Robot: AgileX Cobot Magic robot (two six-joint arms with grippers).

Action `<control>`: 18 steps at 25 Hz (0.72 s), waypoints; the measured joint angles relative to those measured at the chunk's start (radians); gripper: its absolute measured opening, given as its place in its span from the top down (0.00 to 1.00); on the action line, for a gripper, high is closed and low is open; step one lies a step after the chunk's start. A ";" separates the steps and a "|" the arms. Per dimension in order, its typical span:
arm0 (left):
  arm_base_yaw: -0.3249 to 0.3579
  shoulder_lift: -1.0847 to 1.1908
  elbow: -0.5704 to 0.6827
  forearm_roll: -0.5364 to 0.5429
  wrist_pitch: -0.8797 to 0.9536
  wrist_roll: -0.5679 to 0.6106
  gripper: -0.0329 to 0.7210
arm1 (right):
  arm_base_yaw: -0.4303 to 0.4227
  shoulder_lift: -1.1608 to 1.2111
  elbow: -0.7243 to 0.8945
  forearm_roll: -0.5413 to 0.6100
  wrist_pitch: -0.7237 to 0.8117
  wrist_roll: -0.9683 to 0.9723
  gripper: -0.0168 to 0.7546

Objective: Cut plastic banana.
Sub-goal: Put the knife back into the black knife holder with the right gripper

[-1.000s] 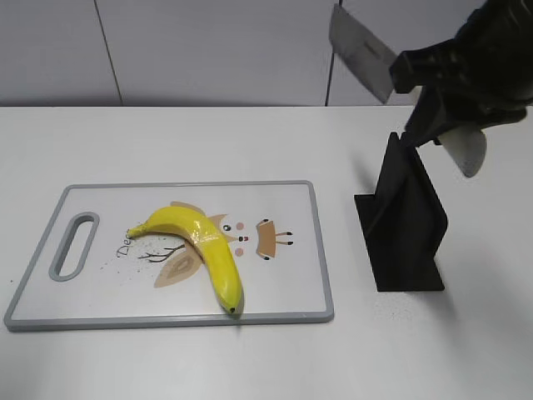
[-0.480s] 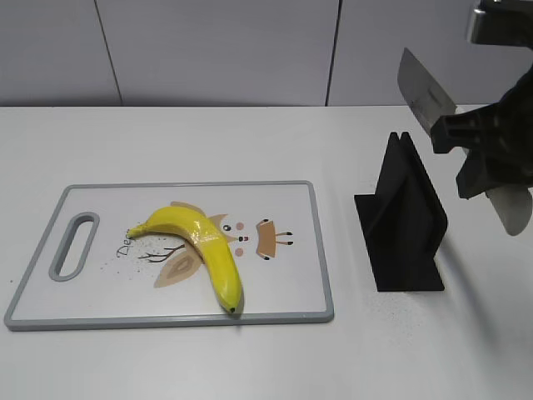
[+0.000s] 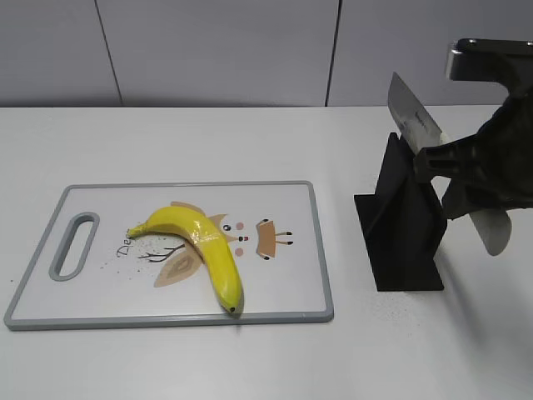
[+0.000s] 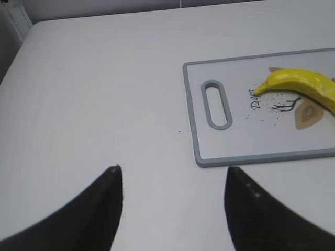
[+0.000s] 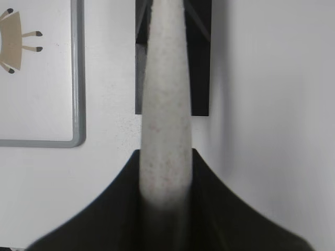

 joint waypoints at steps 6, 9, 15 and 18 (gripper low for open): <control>0.000 -0.002 0.007 -0.002 -0.011 0.000 0.17 | 0.000 0.061 0.000 -0.003 -0.006 0.000 0.77; 0.000 -0.002 0.007 -0.002 -0.012 0.000 0.17 | 0.000 0.092 0.000 0.010 -0.006 0.000 0.77; 0.000 -0.002 0.007 -0.002 -0.013 0.000 0.17 | 0.000 0.111 0.000 0.050 -0.006 0.003 0.74; 0.000 -0.002 0.007 -0.002 -0.013 0.000 0.17 | 0.000 0.111 0.000 0.074 -0.007 -0.008 0.50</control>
